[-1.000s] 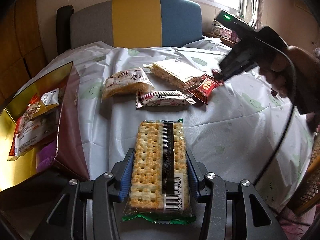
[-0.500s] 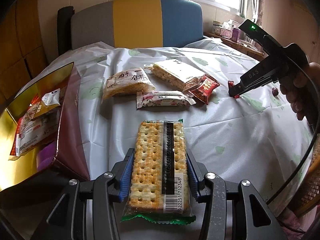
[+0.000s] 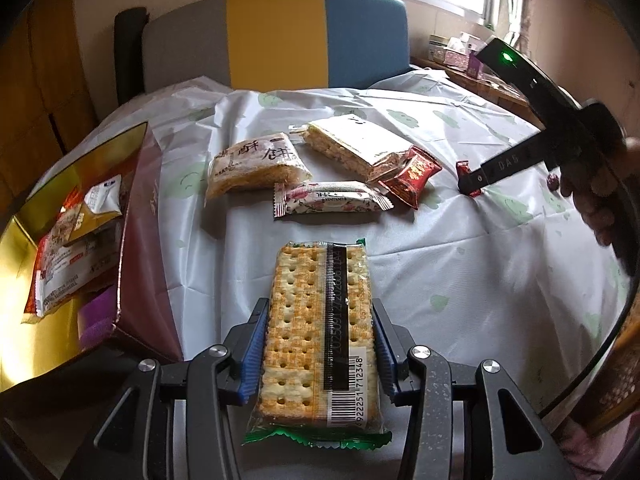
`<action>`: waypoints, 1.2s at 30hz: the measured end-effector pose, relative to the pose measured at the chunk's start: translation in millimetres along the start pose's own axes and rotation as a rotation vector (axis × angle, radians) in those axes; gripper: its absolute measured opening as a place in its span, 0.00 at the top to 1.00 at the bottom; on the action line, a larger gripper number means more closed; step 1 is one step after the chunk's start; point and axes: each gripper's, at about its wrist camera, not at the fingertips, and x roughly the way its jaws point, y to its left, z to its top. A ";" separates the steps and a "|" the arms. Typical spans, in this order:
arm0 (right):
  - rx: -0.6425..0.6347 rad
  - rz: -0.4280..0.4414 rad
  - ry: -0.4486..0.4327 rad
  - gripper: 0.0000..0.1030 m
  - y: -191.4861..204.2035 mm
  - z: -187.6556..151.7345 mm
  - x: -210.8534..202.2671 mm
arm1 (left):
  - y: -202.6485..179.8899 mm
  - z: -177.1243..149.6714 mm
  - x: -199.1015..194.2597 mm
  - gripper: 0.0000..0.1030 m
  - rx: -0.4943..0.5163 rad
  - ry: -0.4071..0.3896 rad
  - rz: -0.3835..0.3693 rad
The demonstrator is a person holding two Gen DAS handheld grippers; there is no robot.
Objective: Organize snacks
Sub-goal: 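Carry the cracker packet into the gold tin and open the left tool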
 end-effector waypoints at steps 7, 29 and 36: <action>-0.047 -0.031 -0.011 0.80 12.4 -1.2 4.9 | 1.9 14.7 -24.2 0.54 -0.027 -0.032 -0.018; -0.112 -0.067 -0.028 0.80 27.0 -7.3 6.6 | 89.9 34.0 -90.7 0.54 -0.245 -0.143 0.147; -0.120 -0.071 -0.031 0.80 26.4 -7.4 6.0 | 159.6 23.4 -105.3 0.54 -0.449 -0.158 0.236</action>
